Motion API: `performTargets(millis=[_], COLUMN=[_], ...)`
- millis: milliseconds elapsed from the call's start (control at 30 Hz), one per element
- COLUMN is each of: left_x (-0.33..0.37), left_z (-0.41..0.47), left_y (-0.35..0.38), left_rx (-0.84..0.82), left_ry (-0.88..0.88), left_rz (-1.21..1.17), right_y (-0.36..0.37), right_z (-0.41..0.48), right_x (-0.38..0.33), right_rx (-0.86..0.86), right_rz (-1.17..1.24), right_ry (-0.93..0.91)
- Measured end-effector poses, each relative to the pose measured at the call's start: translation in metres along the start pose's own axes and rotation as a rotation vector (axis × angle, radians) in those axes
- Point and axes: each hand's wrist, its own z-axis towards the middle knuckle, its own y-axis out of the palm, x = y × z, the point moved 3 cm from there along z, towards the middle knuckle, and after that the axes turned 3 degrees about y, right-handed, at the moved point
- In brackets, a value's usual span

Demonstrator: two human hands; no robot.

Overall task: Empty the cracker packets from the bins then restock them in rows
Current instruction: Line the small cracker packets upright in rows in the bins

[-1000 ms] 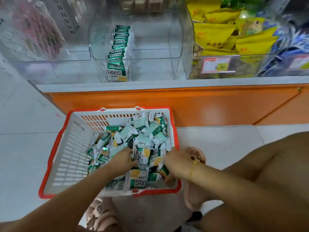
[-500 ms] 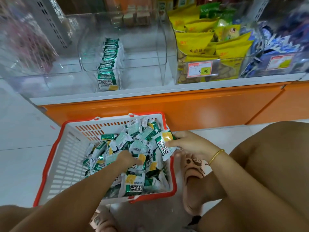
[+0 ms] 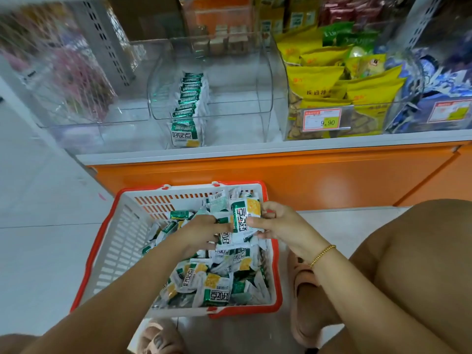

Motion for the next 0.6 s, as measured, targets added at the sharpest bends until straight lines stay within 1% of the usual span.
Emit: performTargets(millis=[100, 167, 233, 400, 467, 533, 600], left_x=[0.018, 0.030, 0.043, 0.068, 0.077, 0.086, 0.095], left_z=[-0.022, -0.037, -0.051, -0.082, -0.089, -0.095, -0.100], left_y=[0.003, 0.003, 0.002, -0.005, -0.010, -0.018, -0.027], left_rx=[-0.031, -0.048, -0.051, -0.074, -0.063, -0.045, -0.024], left_ry=[0.071, 0.102, 0.156, 0.304, 0.343, 0.367, 0.395], left_rz=[-0.296, -0.399, -0.375, -0.205, -0.141, -0.094, -0.084], right_y=[0.011, 0.015, 0.016, 0.018, 0.017, 0.014, 0.008], right_z=[-0.002, -0.003, -0.006, -0.020, -0.024, -0.026, -0.029], right_x=[-0.013, -0.023, -0.033, -0.057, -0.071, -0.089, -0.116], right_rx=[-0.002, 0.020, 0.028, 0.043, 0.024, 0.031, 0.036], right_rz=[0.047, -0.009, -0.047, -0.164, -0.331, -0.516, -0.610], right_ry=[-0.069, -0.123, -0.173, -0.246, -0.308, -0.323, -0.351])
